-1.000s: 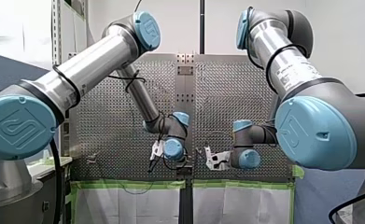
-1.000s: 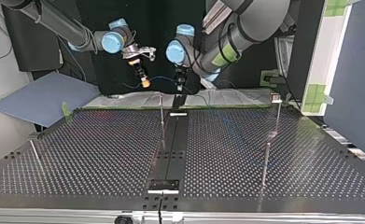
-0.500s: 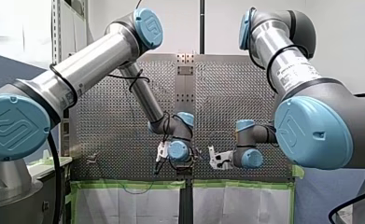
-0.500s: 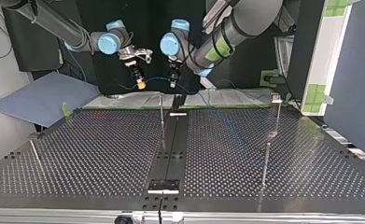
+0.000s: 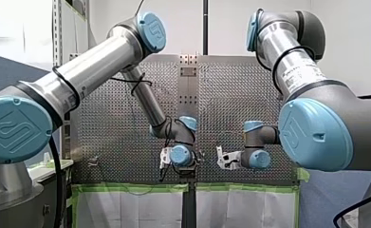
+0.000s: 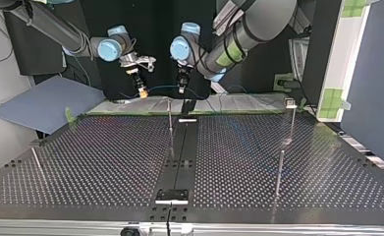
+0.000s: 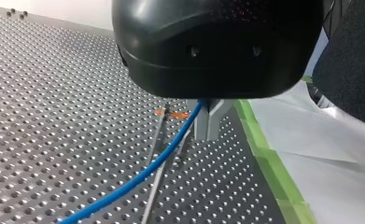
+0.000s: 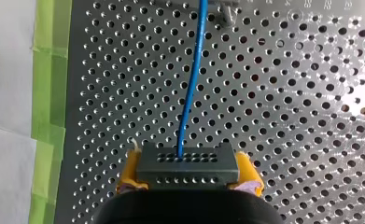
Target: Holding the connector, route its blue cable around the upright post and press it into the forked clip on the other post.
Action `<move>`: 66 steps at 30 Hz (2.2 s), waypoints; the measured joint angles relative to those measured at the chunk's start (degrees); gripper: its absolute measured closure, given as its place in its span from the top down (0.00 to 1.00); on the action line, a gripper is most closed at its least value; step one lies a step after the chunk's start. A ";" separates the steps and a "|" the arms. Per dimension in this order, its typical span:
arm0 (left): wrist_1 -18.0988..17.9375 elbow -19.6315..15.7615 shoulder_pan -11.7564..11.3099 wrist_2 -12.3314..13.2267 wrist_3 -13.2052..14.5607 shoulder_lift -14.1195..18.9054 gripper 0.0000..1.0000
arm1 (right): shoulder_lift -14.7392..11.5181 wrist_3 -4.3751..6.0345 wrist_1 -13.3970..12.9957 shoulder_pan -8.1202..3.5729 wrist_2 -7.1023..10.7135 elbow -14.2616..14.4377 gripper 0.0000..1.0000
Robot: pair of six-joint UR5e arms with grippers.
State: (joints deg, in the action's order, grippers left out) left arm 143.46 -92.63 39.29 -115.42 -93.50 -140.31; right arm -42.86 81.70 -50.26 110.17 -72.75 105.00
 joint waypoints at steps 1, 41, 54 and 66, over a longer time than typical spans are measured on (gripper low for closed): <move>0.01 0.20 -0.01 0.13 -0.38 -0.31 0.01 | 0.00 0.01 0.12 -0.12 0.10 -0.10 0.00; -0.90 6.31 -2.30 4.57 -8.96 -3.58 0.01 | 0.00 1.35 3.09 -4.69 2.41 -3.85 0.00; -0.86 7.12 -3.54 5.13 -10.43 -3.67 0.01 | 0.00 1.35 3.23 -5.34 2.40 -3.94 0.00; -0.26 7.72 -4.26 6.03 -11.35 -5.08 0.01 | 0.00 1.30 2.98 -5.40 2.43 -3.96 0.00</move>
State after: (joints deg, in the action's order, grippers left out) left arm 143.20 -84.91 35.03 -109.39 -104.84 -145.39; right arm -42.86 83.00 -47.29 104.77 -70.32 101.05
